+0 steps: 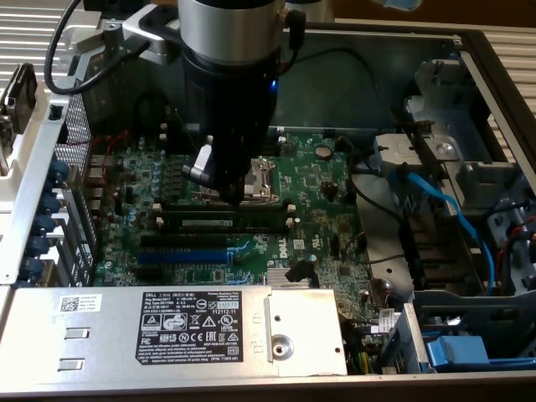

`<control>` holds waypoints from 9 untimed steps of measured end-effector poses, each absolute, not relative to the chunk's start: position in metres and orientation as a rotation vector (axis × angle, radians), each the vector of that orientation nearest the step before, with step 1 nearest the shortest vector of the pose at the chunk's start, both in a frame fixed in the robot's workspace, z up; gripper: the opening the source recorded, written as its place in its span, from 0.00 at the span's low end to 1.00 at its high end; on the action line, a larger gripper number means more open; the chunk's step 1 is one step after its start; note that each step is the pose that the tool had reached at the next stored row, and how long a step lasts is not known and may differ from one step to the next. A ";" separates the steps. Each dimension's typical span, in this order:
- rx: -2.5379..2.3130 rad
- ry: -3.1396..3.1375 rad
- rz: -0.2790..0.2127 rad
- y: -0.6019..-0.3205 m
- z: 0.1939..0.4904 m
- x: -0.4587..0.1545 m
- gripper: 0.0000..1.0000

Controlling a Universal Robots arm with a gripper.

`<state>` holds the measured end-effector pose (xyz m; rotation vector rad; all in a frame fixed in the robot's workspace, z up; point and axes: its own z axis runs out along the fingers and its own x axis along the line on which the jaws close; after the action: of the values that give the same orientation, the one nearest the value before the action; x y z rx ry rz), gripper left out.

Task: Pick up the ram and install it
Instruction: 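Press down the ram until it locks into place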

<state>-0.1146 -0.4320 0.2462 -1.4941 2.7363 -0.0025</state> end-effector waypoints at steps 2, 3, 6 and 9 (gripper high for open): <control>-1.455 2.758 -0.003 -0.432 0.246 -0.115 0.10; -1.434 2.768 -0.003 -0.432 0.246 -0.115 0.10; -1.370 2.800 -0.004 -0.432 0.246 -0.115 0.10; -1.305 2.831 -0.005 -0.432 0.246 -0.115 0.10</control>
<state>-0.1146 -0.4320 0.2462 -1.3050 2.8315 -0.0048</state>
